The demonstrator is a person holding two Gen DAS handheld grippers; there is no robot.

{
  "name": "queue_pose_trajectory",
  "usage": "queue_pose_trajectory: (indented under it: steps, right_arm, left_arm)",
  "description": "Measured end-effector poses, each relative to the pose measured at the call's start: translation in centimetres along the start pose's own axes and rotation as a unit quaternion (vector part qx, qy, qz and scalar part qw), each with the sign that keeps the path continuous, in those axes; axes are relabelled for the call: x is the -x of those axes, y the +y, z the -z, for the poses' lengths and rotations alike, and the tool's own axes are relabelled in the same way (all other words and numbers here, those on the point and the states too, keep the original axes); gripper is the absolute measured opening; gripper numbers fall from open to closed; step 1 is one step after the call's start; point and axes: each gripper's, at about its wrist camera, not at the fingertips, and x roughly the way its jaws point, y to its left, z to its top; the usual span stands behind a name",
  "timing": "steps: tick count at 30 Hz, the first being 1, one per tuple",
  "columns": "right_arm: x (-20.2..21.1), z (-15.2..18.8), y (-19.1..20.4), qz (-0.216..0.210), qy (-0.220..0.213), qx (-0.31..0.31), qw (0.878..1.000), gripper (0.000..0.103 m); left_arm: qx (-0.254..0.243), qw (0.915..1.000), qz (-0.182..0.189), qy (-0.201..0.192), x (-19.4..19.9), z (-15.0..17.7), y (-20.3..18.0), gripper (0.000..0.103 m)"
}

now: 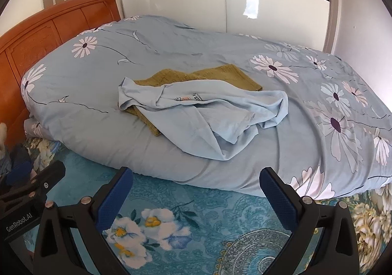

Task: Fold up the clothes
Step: 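Move both tools toward the light blue T-shirt on the bed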

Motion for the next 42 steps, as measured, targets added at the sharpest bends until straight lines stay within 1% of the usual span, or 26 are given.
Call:
queue_pose_trajectory:
  steps: [3,6,9,13,19,22,28,29,34,39,42]
  right_arm:
    - [-0.4,-0.1,0.1,-0.002,0.002,0.002,1.0,0.103]
    - [-0.7,-0.2,0.3,-0.002,0.003,0.008,1.0,0.103]
    - [-1.3,-0.3,0.5,-0.003,0.013,0.009,1.0,0.103]
    - [-1.9,-0.4,0.7,-0.003,0.018,0.008,1.0,0.103]
    - [-2.9,-0.4,0.9,-0.002,0.027,0.009,1.0,0.103]
    - [-3.4,-0.4,0.9,0.0,0.032,0.008,0.999,0.103]
    - [-4.5,-0.5,1.2,0.006,0.04,0.013,0.999,0.103]
    - [-4.6,-0.5,1.2,0.006,0.041,0.012,0.999,0.103]
    - [-5.4,-0.6,1.4,0.009,0.046,0.01,0.999,0.103]
    - [-6.2,-0.8,1.4,0.005,0.051,0.01,0.999,0.103]
    - [-7.5,-1.7,0.2,0.009,0.046,0.006,0.999,0.103]
  left_arm:
    - [-0.001,1.0,0.008,0.004,-0.2,0.0,0.0,0.103]
    - [-0.006,1.0,0.001,0.003,-0.3,-0.1,0.0,0.103]
    - [-0.007,1.0,0.0,0.001,-0.3,0.0,0.3,0.103]
    - [-0.007,0.9999,0.011,0.009,-0.5,0.0,0.6,0.103]
    - [-0.022,0.9996,0.018,-0.005,-0.3,-0.2,0.3,0.103]
    - [-0.032,0.9991,0.029,-0.001,-0.5,-0.4,0.1,0.103]
    - [-0.047,0.9987,0.019,-0.005,-0.8,-0.3,0.0,0.103]
    - [-0.048,0.9986,0.02,0.0,-1.0,-0.3,0.1,0.103]
    - [-0.029,0.9991,0.027,0.015,-1.7,-0.1,0.9,0.103]
    - [-0.033,0.9985,0.033,0.028,-1.9,0.5,1.6,0.103]
    - [-0.034,0.9988,0.03,0.021,-1.2,0.9,2.5,0.103]
